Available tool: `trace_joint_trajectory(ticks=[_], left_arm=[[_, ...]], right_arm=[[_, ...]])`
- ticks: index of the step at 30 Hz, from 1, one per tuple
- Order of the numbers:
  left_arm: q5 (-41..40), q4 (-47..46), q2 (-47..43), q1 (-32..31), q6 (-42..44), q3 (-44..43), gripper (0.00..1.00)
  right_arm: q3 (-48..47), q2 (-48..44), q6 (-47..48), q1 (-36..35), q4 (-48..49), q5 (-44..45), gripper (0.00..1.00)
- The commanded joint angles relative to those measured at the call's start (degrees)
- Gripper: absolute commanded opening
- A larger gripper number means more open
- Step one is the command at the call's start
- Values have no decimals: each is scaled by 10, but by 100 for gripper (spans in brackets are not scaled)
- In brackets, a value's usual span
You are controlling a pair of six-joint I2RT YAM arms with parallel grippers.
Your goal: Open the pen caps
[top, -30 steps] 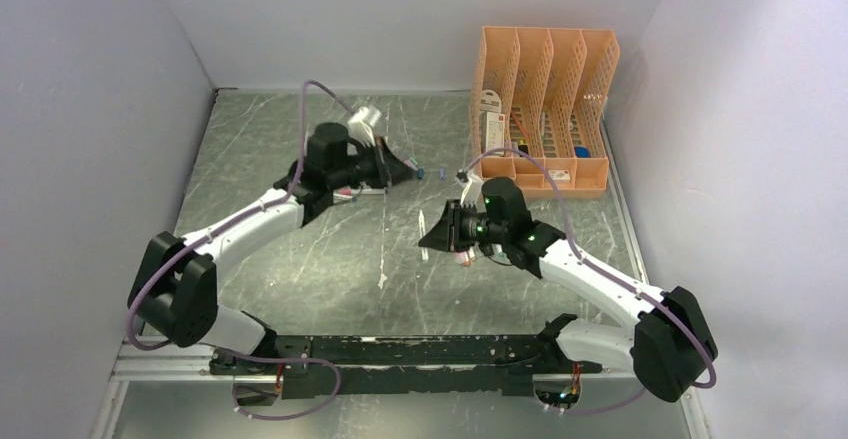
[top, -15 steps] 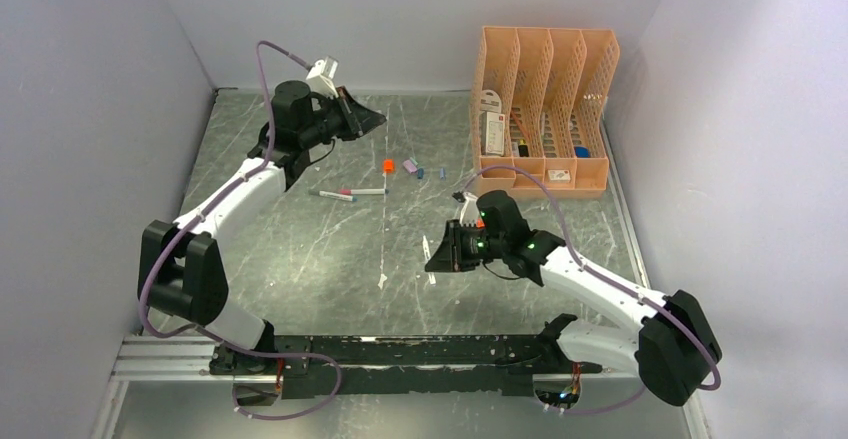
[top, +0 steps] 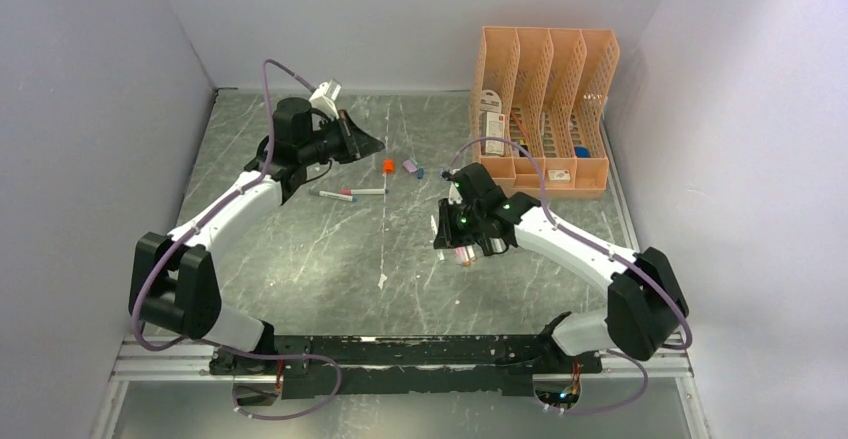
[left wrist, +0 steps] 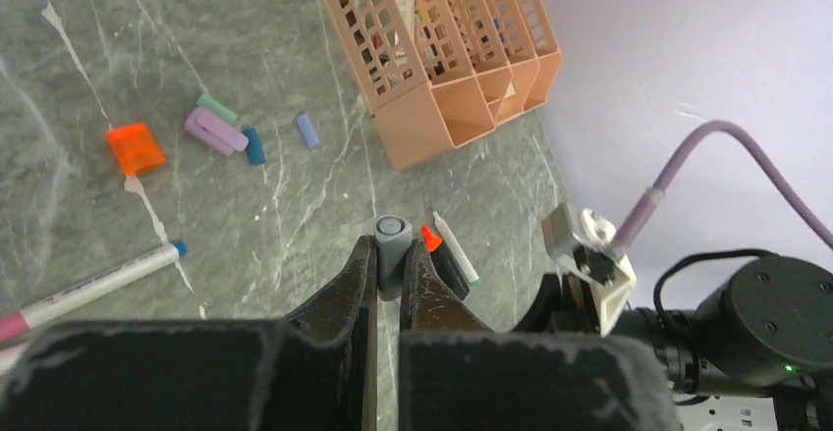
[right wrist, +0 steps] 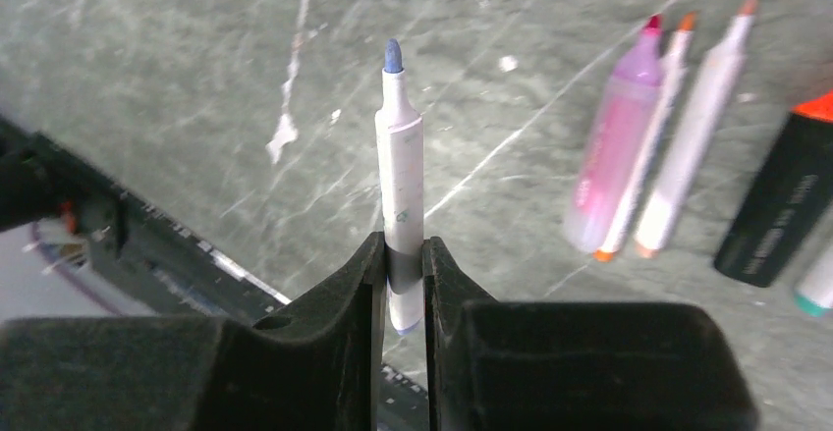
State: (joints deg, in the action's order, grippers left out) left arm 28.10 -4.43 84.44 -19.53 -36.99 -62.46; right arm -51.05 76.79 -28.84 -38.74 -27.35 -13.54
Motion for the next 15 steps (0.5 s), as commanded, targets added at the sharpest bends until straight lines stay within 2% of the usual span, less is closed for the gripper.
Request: trace_joint_trajectory(ticks=[1, 6, 15], left_arm=[[14, 17, -32, 4, 10, 20, 7], [25, 8, -34, 4, 4, 40, 7], [40, -8, -25, 4, -3, 52, 7]], right_arm=[[-49, 42, 33, -3, -73, 117, 0], [-94, 92, 44, -3, -134, 209, 0], [-110, 151, 51, -3, -179, 331, 0]])
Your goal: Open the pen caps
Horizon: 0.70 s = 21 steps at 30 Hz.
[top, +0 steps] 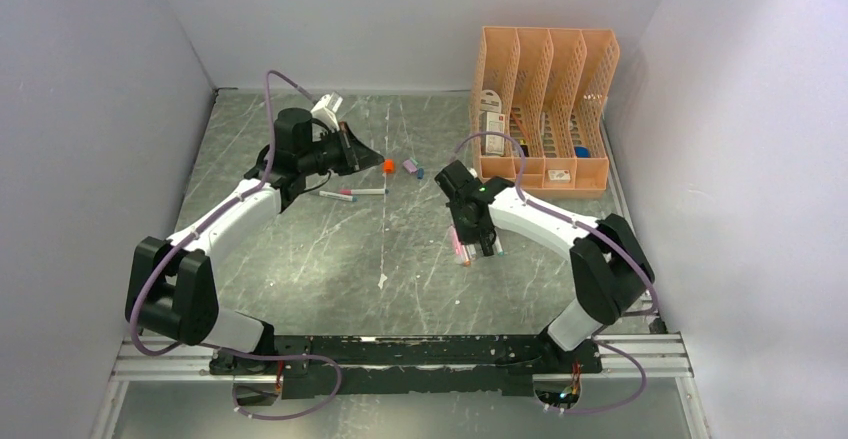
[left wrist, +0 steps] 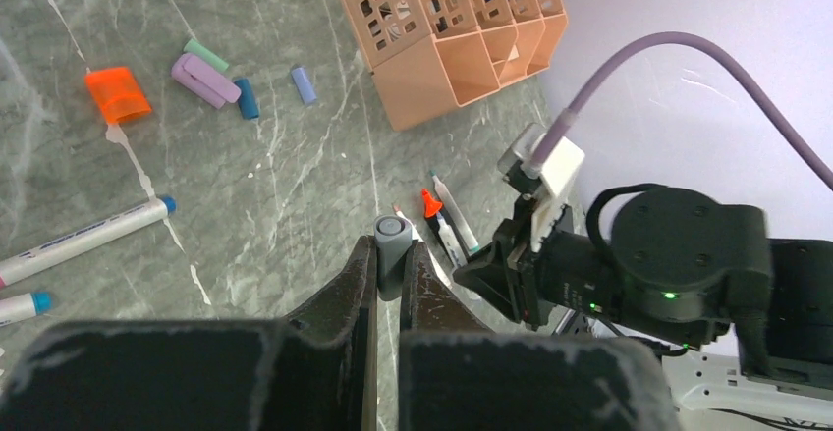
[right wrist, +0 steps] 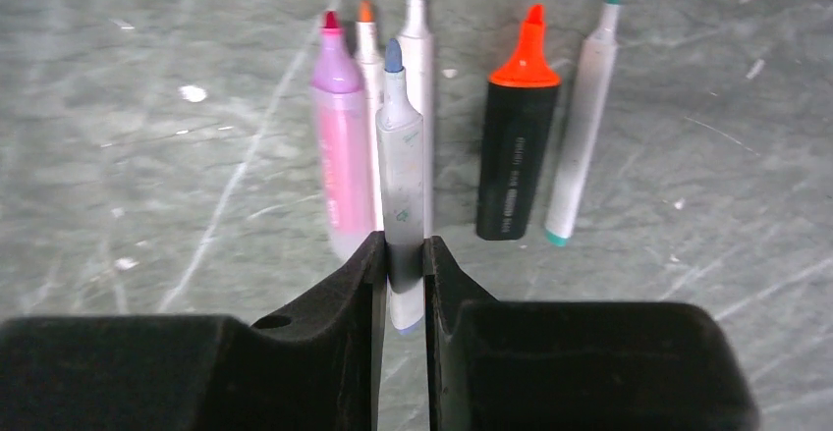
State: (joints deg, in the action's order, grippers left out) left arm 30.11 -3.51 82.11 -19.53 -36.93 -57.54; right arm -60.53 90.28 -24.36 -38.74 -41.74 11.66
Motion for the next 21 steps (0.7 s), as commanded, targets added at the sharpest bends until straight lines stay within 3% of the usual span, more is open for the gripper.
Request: trace_joint_trajectory(ticks=[1, 10, 17, 21], left_arm=[[21, -18, -2, 4, -4, 4, 7], [23, -21, 1, 4, -5, 8, 7], [22, -23, 2, 4, -8, 8, 7], [28, -25, 9, 4, -11, 8, 7]], right_arm=[[-16, 20, 6, -3, -36, 85, 0], [-14, 45, 19, -3, -17, 104, 9], [-14, 48, 22, -3, -11, 97, 31], [-14, 37, 24, -3, -8, 87, 36]])
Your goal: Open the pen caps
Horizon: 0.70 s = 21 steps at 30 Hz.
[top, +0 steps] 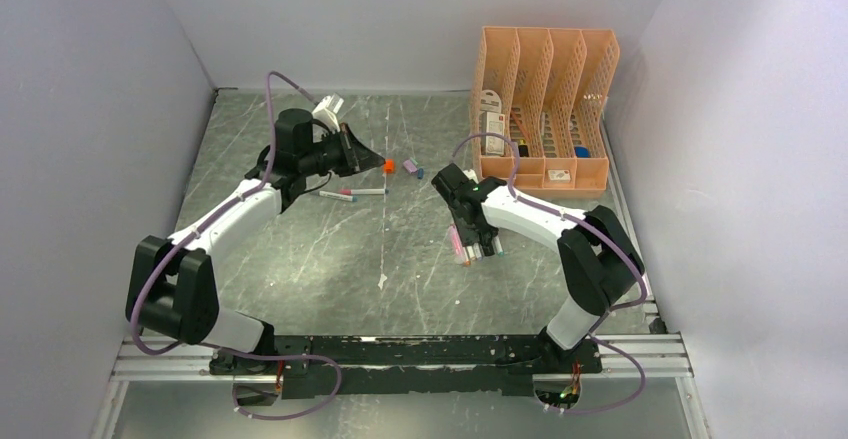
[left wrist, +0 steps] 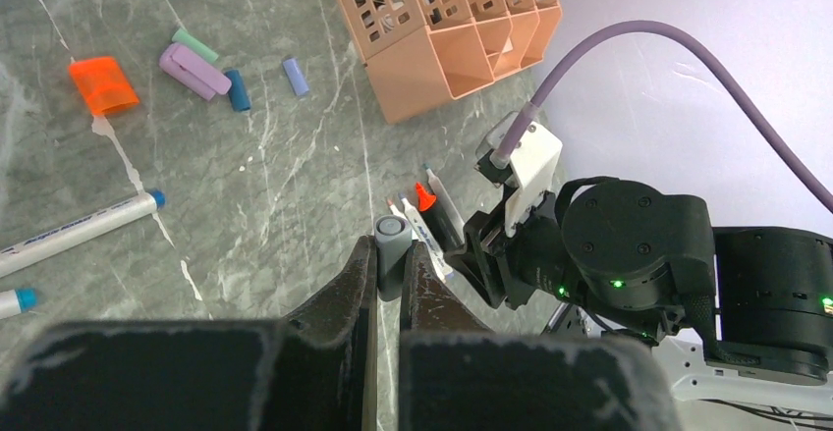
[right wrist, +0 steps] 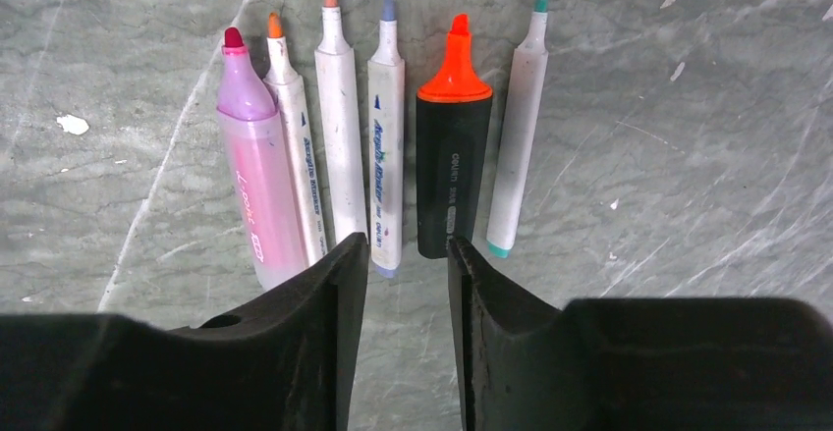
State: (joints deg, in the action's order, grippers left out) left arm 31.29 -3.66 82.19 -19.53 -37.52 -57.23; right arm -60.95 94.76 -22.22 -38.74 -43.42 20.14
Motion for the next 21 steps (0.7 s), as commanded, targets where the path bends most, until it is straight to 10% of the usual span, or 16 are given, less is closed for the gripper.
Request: trace_joint_trajectory(ticks=[1, 21], left_arm=[[18, -23, 10, 4, -6, 4, 7], [-60, 120, 353, -106, 39, -269, 11]], right_arm=[[-11, -10, 2, -3, 6, 3, 36], [23, -180, -16, 49, 8, -98, 40]])
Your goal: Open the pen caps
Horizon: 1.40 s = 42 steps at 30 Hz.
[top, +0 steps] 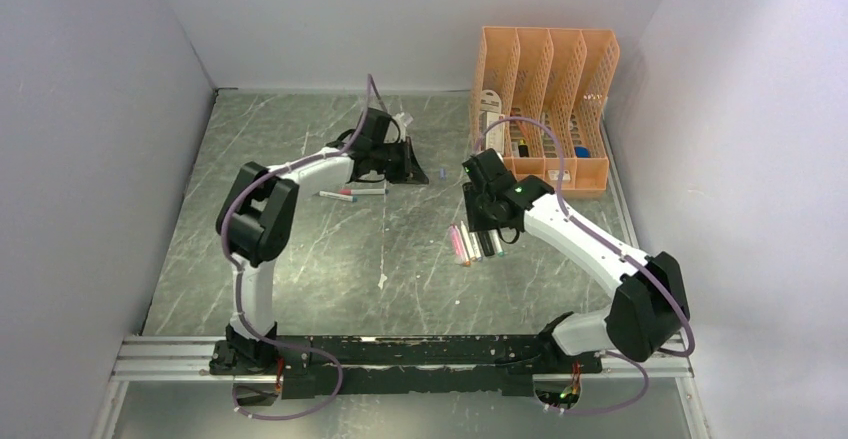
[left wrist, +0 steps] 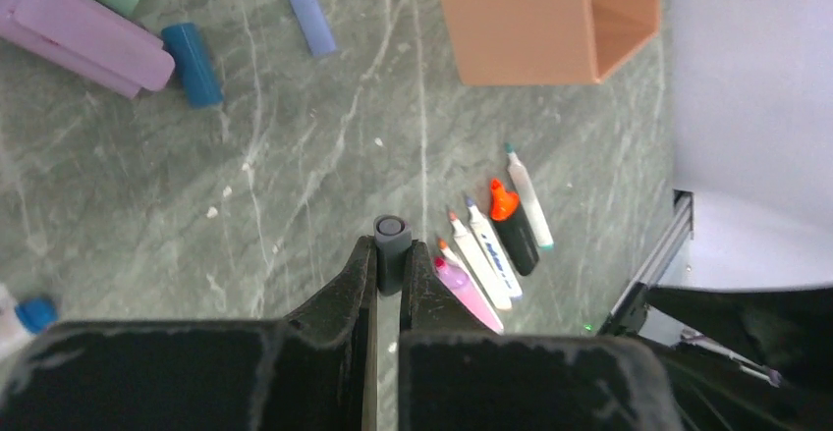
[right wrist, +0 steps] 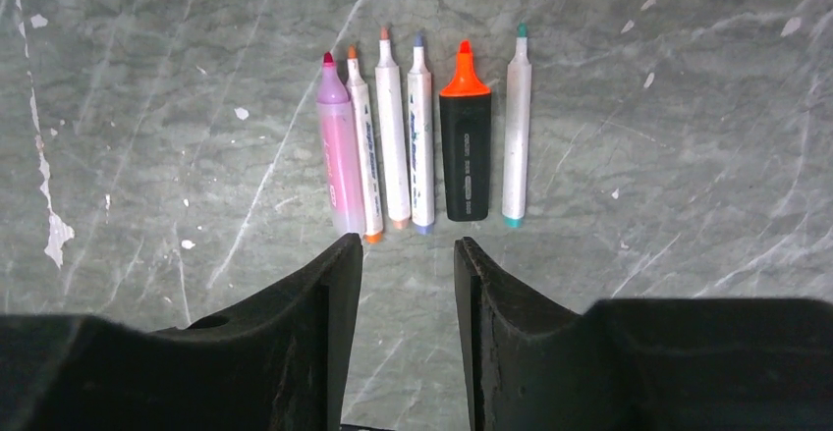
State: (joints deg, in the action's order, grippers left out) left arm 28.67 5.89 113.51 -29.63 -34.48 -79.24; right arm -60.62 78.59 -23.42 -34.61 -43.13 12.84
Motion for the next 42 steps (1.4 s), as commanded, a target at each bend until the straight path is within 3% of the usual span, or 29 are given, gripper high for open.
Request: trace_joint_trajectory(ticks=[1, 10, 24, 30, 33, 35, 39, 42], left_arm=[[-39, 26, 60, -7, 8, -62, 11], [-50, 39, 168, -12, 11, -172, 17], [-36, 34, 167, -12, 9, -172, 46], [-22, 27, 102, -11, 8, -144, 49], [-36, 44, 46, -9, 20, -126, 56], [-50, 61, 10, -5, 24, -109, 62], [-76, 90, -58, 16, 21, -61, 88], [-73, 83, -103, 45, 4, -6, 90]], right_arm=[[24, -26, -3, 11, 7, -28, 40], [56, -59, 0, 22, 11, -43, 40], [70, -69, -1, 24, 19, -64, 40], [66, -71, 0, 24, 17, -66, 40], [67, -71, -1, 23, 19, -73, 40], [68, -69, -1, 23, 22, -76, 40], [67, -63, -1, 24, 26, -79, 40], [67, -62, -1, 24, 28, -82, 40]])
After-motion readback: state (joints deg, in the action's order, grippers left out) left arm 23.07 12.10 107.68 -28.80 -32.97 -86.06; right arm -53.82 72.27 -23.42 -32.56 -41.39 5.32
